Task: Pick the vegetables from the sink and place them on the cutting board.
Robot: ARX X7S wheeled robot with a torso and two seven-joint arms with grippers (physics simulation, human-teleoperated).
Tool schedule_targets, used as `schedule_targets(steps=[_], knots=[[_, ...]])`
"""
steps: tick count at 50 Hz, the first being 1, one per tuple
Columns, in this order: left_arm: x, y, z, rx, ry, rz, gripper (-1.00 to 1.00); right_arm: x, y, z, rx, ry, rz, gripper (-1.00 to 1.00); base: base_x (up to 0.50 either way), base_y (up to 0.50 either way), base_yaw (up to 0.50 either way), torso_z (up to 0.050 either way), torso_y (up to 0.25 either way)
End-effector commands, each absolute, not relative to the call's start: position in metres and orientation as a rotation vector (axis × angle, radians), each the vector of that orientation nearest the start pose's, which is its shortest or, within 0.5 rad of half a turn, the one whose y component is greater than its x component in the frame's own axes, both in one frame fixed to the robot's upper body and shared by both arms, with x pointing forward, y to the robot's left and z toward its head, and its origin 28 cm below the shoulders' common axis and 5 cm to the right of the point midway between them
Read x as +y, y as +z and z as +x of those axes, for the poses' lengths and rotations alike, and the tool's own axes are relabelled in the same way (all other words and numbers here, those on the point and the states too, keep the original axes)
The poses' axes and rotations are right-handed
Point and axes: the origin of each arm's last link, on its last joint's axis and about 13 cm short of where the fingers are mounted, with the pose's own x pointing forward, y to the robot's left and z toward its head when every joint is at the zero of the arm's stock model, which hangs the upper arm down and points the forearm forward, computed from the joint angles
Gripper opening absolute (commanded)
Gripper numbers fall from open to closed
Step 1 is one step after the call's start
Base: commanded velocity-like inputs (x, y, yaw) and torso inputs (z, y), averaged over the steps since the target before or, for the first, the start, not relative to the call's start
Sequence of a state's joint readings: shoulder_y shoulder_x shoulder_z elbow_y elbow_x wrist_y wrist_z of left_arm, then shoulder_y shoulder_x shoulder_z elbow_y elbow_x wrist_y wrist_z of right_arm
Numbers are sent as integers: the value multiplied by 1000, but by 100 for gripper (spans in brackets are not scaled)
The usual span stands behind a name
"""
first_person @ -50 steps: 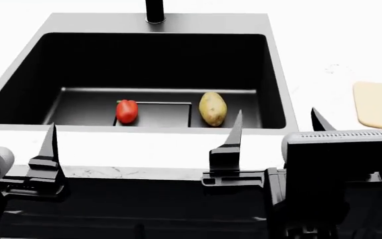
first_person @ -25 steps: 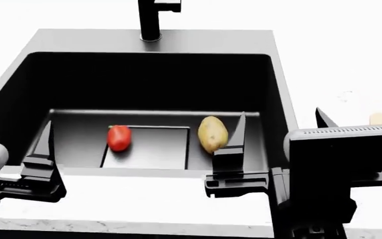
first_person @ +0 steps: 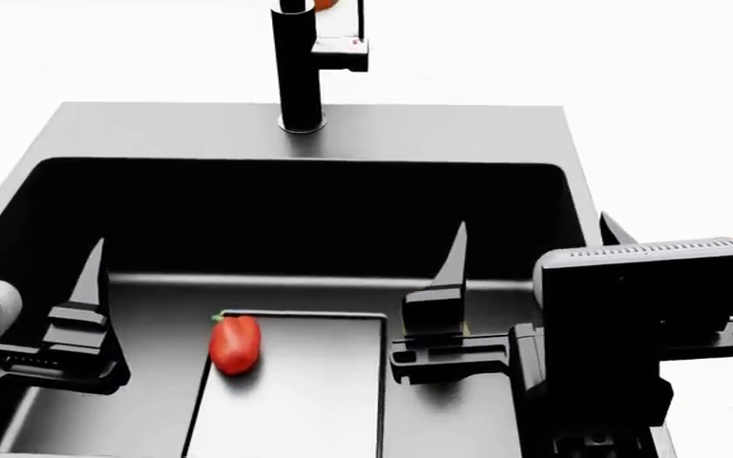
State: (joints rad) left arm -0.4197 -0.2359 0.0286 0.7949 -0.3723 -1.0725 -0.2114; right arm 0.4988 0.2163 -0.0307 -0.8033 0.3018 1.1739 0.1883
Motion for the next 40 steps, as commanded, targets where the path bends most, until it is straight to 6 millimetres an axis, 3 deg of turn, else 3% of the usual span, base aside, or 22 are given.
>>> schedule_targets(steps=[1,5,6,7,9,10,11,12,13,14,16,18,19,20,21,28,35,38,40], knots=[[217,184,225,-108,-79,75,100,-110,198,228,-100,27,-100,100,0,0,0,0,0],[217,183,226,-88,-101,-20,100,-107,199,224,-106,82,-122,100,0,0,0,0,0],[224,182,220,-52,-121,-26,100,-109,193,225,-68,125,-140,100,0,0,0,0,0],[226,185,228,-71,-85,41,100,-112,196,223,-90,156,-85,100,0,0,0,0,0],[237,204,237,-61,-109,68,100,-127,209,223,-45,142,-227,100,0,0,0,0,0],[239,210,238,-63,-129,91,100,-125,204,234,-46,113,-288,100,0,0,0,0,0],[244,216,237,-27,-175,40,100,-128,207,228,-37,167,-304,100,0,0,0,0,0],[246,221,244,-19,-163,56,100,-146,220,223,-46,190,-297,100,0,0,0,0,0],[249,227,246,9,-226,-9,100,-147,224,223,-77,180,-277,100,0,0,0,0,0],[254,240,256,-21,-173,156,100,-155,227,235,-16,193,-326,100,0,0,0,0,0],[254,251,268,-11,-189,134,100,-160,238,246,-2,206,-320,100,0,0,0,0,0],[255,253,274,41,-237,107,100,-162,249,255,40,234,-307,100,0,0,0,0,0],[258,252,279,23,-208,264,100,-162,257,261,44,275,-347,100,0,0,0,0,0],[256,253,282,47,-240,232,100,-162,261,268,64,301,-331,100,0,0,0,0,0],[259,255,289,52,-204,343,100,-164,268,277,74,294,-331,100,0,0,0,0,0],[276,268,288,170,-246,259,100,-166,281,300,172,305,-333,100,0,0,0,0,0],[284,291,296,195,-224,247,100,-171,325,312,147,237,-414,100,0,0,0,0,0],[285,296,295,197,-229,234,100,-170,329,319,139,222,-353,100,0,0,0,0,0],[274,283,301,228,-250,231,100,-168,319,318,173,206,-323,100,0,0,0,0,0]])
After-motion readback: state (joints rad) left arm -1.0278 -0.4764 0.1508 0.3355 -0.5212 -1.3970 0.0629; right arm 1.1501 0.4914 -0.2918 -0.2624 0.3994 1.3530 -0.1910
